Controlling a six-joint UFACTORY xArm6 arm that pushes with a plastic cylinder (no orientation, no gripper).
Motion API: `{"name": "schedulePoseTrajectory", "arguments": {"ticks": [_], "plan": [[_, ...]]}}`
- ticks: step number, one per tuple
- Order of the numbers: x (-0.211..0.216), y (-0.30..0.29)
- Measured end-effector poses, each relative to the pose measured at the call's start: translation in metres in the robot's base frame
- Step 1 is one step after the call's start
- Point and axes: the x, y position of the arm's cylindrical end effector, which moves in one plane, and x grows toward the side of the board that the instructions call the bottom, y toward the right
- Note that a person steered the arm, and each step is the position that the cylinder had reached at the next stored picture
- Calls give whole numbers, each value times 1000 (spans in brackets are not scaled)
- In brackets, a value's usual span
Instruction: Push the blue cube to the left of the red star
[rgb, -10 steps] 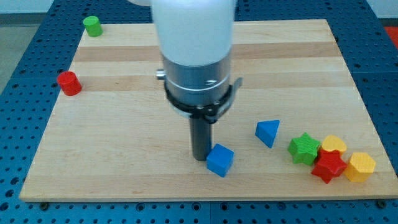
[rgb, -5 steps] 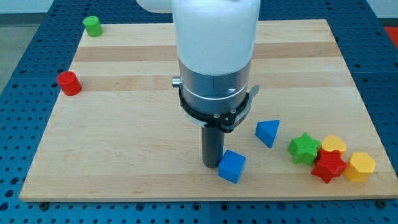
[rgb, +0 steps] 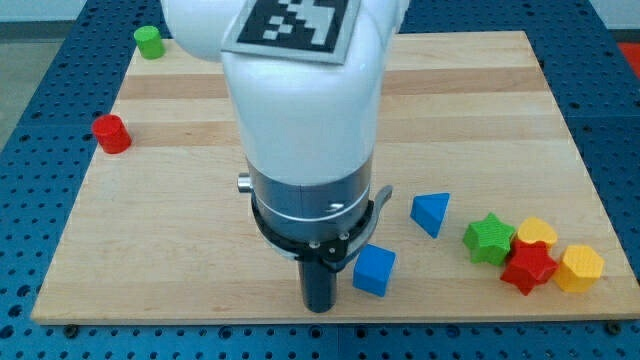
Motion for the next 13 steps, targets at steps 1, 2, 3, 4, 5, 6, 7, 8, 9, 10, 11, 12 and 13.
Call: {"name": "schedulePoseTrajectory", "arguments": {"ticks": [1, 2, 3, 4, 5, 6, 7, 8, 9, 10, 11, 12, 13], "plan": [[-10, -1], [-10, 12], [-9, 41], [-9, 59], [-14, 59], [-27, 59], [-54, 59], [-61, 71], [-60, 97], [-55, 132], [-55, 148], [-54, 148], [-52, 145]]}}
